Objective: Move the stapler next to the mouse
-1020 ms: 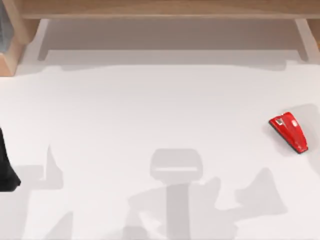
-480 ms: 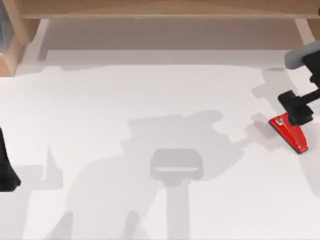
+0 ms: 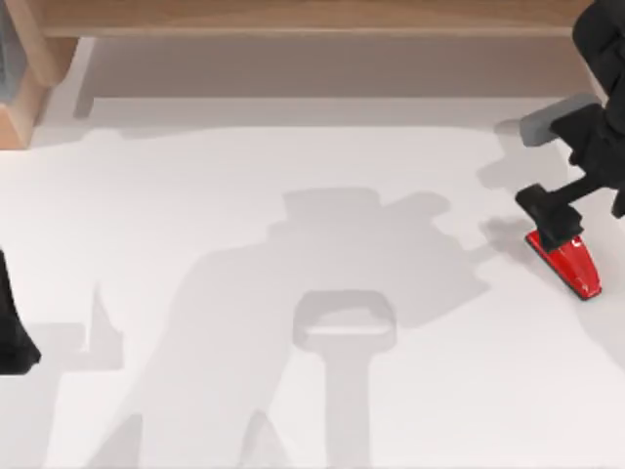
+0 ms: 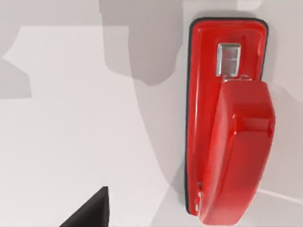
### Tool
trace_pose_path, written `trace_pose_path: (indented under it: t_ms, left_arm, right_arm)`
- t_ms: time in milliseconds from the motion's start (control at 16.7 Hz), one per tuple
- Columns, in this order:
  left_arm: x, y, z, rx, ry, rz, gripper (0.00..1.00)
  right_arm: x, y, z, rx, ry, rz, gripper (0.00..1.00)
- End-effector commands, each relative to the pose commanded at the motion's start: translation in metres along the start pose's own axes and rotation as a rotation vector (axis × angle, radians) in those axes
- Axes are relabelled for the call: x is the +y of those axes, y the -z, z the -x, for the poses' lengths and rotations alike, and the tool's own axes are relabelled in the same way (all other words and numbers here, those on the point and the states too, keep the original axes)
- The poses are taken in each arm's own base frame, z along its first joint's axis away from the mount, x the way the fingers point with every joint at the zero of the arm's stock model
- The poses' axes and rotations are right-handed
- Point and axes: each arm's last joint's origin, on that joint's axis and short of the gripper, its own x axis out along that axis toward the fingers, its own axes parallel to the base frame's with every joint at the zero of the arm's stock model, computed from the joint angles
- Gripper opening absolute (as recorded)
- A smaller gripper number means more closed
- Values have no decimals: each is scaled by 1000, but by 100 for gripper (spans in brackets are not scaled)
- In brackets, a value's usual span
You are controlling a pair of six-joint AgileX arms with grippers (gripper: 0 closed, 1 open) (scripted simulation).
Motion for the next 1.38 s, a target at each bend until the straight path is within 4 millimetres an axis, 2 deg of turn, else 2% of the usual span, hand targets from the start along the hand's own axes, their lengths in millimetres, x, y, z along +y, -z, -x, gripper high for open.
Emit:
trace_pose_path:
  t_ms: [240, 660, 900, 1380]
  left_arm:
    - [0, 0, 0, 0, 0, 0, 100]
    - [0, 0, 0, 0, 0, 0, 100]
    - [0, 0, 0, 0, 0, 0, 100]
    - [0, 0, 0, 0, 0, 0, 100]
  right_arm:
    - [-2, 1, -1, -1, 1, -5, 100]
    - [0, 0, -49, -1, 0, 0, 100]
    - [0, 0, -50, 0, 0, 0, 100]
    - [0, 0, -50, 0, 0, 0, 40]
